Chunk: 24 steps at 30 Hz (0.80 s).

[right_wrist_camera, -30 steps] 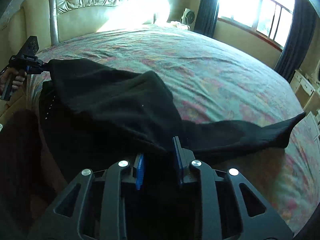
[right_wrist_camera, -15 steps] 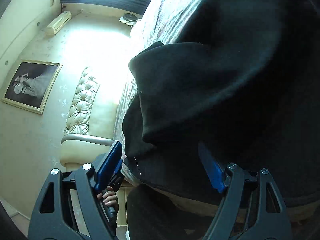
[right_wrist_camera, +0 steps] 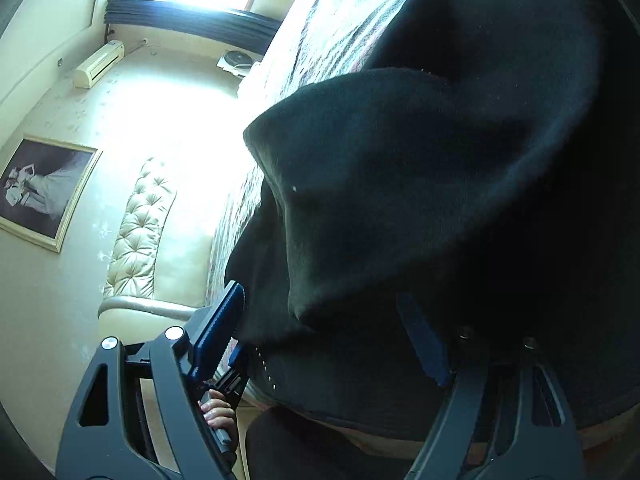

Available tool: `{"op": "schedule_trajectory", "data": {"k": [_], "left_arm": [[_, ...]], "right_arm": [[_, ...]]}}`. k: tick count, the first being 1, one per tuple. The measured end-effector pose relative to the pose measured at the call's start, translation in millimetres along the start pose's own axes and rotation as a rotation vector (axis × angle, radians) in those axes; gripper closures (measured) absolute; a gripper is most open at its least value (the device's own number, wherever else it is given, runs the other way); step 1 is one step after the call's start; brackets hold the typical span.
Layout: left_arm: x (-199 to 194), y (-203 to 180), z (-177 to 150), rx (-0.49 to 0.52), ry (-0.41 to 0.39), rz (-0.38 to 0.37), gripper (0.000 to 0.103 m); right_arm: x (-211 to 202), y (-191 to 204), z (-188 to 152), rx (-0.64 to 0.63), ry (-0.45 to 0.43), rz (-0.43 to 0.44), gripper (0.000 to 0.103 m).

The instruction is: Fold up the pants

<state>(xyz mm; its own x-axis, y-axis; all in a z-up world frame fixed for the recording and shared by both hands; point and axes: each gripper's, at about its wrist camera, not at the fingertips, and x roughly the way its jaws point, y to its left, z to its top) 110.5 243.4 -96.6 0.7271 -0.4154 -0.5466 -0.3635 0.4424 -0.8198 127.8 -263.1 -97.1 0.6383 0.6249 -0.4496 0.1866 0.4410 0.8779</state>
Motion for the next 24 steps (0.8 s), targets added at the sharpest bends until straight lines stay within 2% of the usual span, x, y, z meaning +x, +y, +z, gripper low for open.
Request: {"op": "schedule_trajectory", "data": {"k": [1, 4, 6, 7, 8, 9, 12, 17, 20, 24], "left_arm": [[1.2, 2.5, -5.0, 0.004, 0.002, 0.026, 0.088], [4.0, 14.1, -0.8, -0.036, 0.005, 0.017, 0.092], [1.8, 15.0, 0.2, -0.057, 0.006, 0.001, 0.092], [-2.9, 19.3, 0.0, -0.064, 0.005, -0.007, 0.092], [-4.2, 19.9, 0.4, -0.070, 0.006, -0.012, 0.092], [-7.6, 20.6, 0.5, -0.075, 0.005, -0.019, 0.092], [-21.1, 17.0, 1.2, -0.061, -0.010, -0.047, 0.093], [-52.8, 8.2, -8.5, -0.034, -0.012, -0.087, 0.094], [-68.7, 5.1, -16.3, 0.021, -0.001, -0.062, 0.094], [-66.8, 20.6, -26.7, 0.029, 0.036, 0.014, 0.094]], "right_arm": [[0.7, -0.1, -0.2, 0.002, -0.006, -0.007, 0.025], [-3.8, -3.0, 1.8, 0.009, -0.041, -0.040, 0.025], [-5.2, -2.0, 1.1, -0.004, -0.079, -0.069, 0.031], [-3.8, 0.5, 1.7, -0.027, -0.075, -0.075, 0.054], [0.0, 0.8, 2.1, -0.040, -0.048, -0.057, 0.089], [1.4, -0.9, 2.3, -0.035, -0.024, -0.044, 0.096], [-10.1, 1.7, 0.5, -0.018, -0.020, 0.000, 0.096], [-45.9, 24.9, -10.2, -0.105, -0.027, 0.048, 0.096], [-59.2, 24.5, -21.3, -0.132, -0.005, 0.034, 0.096], [-54.4, -4.8, -44.0, -0.105, 0.064, -0.034, 0.096]]}}
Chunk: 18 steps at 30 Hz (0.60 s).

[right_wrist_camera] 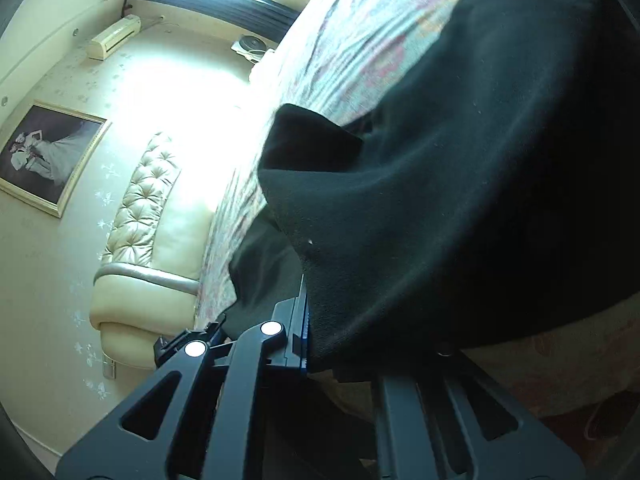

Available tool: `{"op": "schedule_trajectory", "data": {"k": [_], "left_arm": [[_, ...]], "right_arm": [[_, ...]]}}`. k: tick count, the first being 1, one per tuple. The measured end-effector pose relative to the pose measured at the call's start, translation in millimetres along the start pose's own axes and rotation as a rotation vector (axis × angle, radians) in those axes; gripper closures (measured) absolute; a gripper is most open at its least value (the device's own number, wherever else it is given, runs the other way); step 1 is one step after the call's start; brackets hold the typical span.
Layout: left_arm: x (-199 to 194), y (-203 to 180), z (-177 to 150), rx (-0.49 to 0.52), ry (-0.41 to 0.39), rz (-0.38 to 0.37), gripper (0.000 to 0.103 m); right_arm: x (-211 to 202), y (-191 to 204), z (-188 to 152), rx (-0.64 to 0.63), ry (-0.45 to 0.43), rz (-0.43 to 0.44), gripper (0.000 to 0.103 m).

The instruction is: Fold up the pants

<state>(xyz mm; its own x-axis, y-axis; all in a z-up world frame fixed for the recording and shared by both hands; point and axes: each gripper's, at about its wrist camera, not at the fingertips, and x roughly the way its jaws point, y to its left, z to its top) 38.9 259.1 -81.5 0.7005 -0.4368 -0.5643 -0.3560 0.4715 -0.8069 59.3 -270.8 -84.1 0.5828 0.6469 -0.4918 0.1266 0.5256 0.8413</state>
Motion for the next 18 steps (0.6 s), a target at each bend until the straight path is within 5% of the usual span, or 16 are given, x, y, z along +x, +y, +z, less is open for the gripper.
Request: {"op": "schedule_trajectory", "data": {"k": [6, 8, 9, 11, 15, 18], "left_arm": [[8.9, 23.7, 1.0, -0.061, 0.039, 0.013, 0.091], [-2.3, 17.6, -0.8, -0.026, 0.023, 0.024, 0.087], [-9.5, 11.1, -3.4, 0.016, -0.005, 0.051, 0.083], [-26.0, -5.3, -7.9, 0.120, -0.065, 0.085, 0.078], [-40.3, -46.6, -18.0, 0.277, -0.138, 0.070, 0.046], [-23.8, -75.7, -28.1, 0.353, -0.099, 0.008, 0.043]], "right_arm": [[6.3, -29.5, -8.1, 0.094, 0.064, 0.001, 0.083], [-13.9, -27.5, -4.5, 0.069, 0.043, 0.002, 0.043], [-29.4, -25.6, -1.2, 0.056, 0.017, -0.009, 0.039], [-63.0, -27.9, 11.8, 0.049, -0.032, -0.028, 0.039], [-151.2, -60.3, 69.6, 0.139, -0.256, -0.122, 0.039], [-205.3, -104.8, 129.3, 0.234, -0.408, -0.184, 0.039]]}}
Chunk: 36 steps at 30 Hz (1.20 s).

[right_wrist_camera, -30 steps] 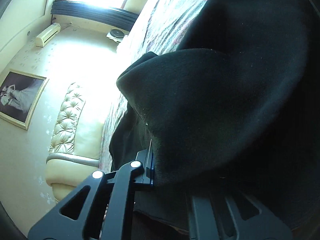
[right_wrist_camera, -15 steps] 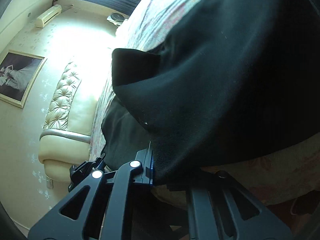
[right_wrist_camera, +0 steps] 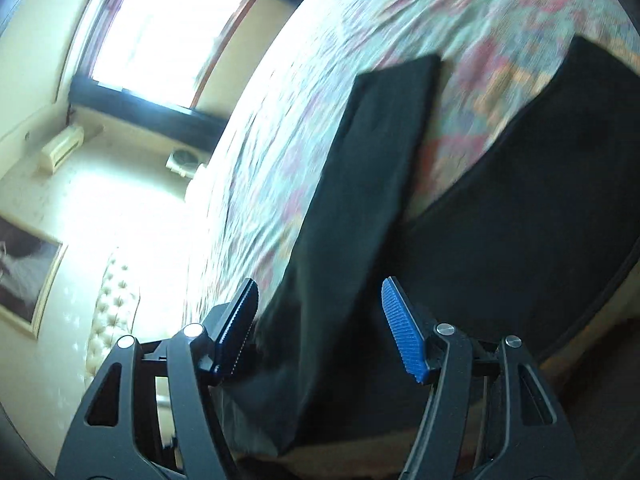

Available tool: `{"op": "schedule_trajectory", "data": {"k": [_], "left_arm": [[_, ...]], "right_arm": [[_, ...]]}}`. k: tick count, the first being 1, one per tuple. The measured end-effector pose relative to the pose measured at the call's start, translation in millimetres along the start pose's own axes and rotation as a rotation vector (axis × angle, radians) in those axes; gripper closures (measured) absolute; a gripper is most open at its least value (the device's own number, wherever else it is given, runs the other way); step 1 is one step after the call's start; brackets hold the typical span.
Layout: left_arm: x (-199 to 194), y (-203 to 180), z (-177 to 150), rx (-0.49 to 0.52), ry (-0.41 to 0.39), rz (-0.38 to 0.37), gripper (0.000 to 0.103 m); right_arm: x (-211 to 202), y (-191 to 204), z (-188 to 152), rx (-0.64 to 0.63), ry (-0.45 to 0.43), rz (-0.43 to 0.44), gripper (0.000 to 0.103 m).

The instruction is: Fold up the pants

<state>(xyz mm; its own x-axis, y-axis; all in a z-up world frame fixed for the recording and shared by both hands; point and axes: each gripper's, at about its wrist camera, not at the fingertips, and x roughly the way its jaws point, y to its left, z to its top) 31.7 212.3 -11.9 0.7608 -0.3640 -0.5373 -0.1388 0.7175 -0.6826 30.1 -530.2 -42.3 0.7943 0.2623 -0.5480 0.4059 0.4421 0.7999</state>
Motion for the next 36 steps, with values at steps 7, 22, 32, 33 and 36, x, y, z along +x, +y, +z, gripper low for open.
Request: {"op": "schedule_trajectory", "data": {"k": [7, 22, 32, 33, 36], "left_arm": [[71.8, -45.8, -20.8, 0.022, 0.132, -0.048, 0.033], [119.0, -63.7, -38.6, 0.053, 0.193, 0.061, 0.023], [117.4, -62.7, -41.0, 0.070, 0.196, 0.045, 0.023], [119.1, -61.8, -40.1, 0.073, 0.199, 0.043, 0.023], [118.7, -61.5, -42.2, 0.087, 0.201, 0.046, 0.023]], "right_arm": [[55.2, -73.3, 104.0, 0.188, -0.097, -0.079, 0.039], [69.9, -48.9, 132.3, 0.041, -0.058, 0.034, 0.097], [-85.6, -49.7, 119.3, -0.094, -0.216, -0.010, 0.098], [-96.7, -59.0, 113.6, -0.088, -0.229, -0.031, 0.098], [-108.1, -91.5, 93.4, -0.048, -0.229, -0.063, 0.098]]}}
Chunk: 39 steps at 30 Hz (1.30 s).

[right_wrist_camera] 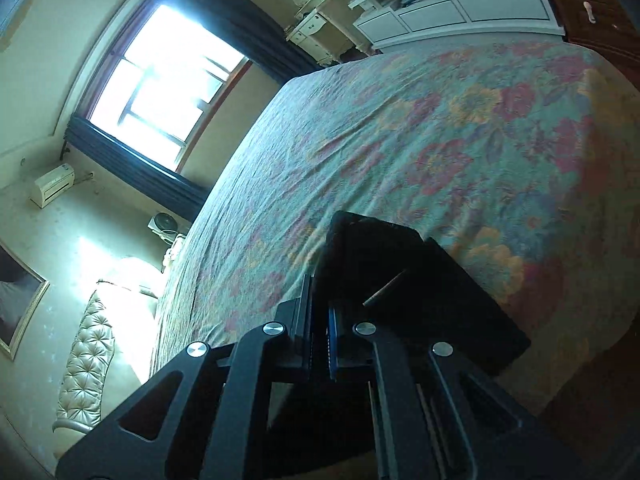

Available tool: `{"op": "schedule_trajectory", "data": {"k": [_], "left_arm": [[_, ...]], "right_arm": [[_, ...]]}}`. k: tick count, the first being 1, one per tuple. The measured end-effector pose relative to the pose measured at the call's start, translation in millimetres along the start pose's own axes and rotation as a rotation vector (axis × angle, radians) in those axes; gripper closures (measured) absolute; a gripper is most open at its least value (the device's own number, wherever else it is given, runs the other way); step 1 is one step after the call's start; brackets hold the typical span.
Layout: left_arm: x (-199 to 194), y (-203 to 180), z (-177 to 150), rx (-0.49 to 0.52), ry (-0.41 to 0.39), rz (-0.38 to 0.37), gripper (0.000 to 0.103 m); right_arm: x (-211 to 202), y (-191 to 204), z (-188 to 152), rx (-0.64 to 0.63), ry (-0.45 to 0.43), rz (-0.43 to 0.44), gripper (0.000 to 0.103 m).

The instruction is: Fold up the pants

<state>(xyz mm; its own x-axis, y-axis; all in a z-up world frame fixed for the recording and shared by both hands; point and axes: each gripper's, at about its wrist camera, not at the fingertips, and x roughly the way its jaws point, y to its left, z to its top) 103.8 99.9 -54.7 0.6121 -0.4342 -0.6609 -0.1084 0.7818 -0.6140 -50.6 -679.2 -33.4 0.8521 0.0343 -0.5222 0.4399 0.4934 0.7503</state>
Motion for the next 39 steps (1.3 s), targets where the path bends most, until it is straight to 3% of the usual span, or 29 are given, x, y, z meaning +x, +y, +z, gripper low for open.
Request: {"op": "schedule_trajectory", "data": {"k": [7, 12, 15, 17, 20, 22, 24, 26, 27, 28, 31, 36, 39], "left_arm": [[1.0, -2.7, -3.4, 0.022, -0.002, 0.008, 0.023], [1.9, -0.7, -2.3, 0.022, 0.003, 0.003, 0.023], [2.1, -2.0, -2.5, 0.034, 0.005, 0.006, 0.023], [2.4, -3.2, -3.3, 0.043, 0.004, 0.008, 0.023], [3.1, -5.5, -5.3, 0.050, 0.003, 0.011, 0.023], [3.3, -5.6, -5.4, 0.049, 0.002, 0.013, 0.023], [3.8, -6.1, -5.5, 0.053, 0.003, 0.014, 0.023], [4.6, -7.1, -6.8, 0.055, 0.003, 0.017, 0.023], [4.9, -7.3, -6.9, 0.056, 0.003, 0.018, 0.023], [4.9, -8.3, -7.6, 0.055, 0.002, 0.018, 0.023], [5.0, -7.0, -7.6, 0.048, 0.001, 0.010, 0.023], [5.6, -5.0, -9.9, 0.067, -0.001, 0.005, 0.023], [5.3, -6.3, -9.3, 0.091, 0.008, 0.006, 0.023]], "right_arm": [[20.1, -80.2, -47.7, 0.143, 0.092, -0.118, 0.098], [21.3, -100.0, -52.8, 0.191, 0.100, -0.103, 0.092], [3.9, -105.8, -46.2, 0.205, 0.015, -0.137, 0.081], [-7.6, -111.5, -42.5, 0.228, -0.041, -0.181, 0.056], [-2.8, -120.1, -41.9, 0.254, 0.011, -0.145, 0.052], [4.6, -129.1, -49.5, 0.332, 0.054, -0.077, 0.050], [15.7, -131.5, -55.4, 0.375, 0.090, -0.030, 0.050], [17.9, -128.0, -57.9, 0.355, 0.062, -0.039, 0.054], [17.0, -123.4, -56.7, 0.321, 0.038, -0.036, 0.064], [17.8, -115.2, -53.5, 0.273, 0.033, -0.053, 0.088], [10.8, -91.8, -42.4, 0.134, -0.011, -0.066, 0.089], [22.5, -101.5, -41.2, 0.087, 0.007, -0.102, 0.089], [22.3, -116.3, -41.8, 0.133, 0.025, -0.083, 0.077]]}}
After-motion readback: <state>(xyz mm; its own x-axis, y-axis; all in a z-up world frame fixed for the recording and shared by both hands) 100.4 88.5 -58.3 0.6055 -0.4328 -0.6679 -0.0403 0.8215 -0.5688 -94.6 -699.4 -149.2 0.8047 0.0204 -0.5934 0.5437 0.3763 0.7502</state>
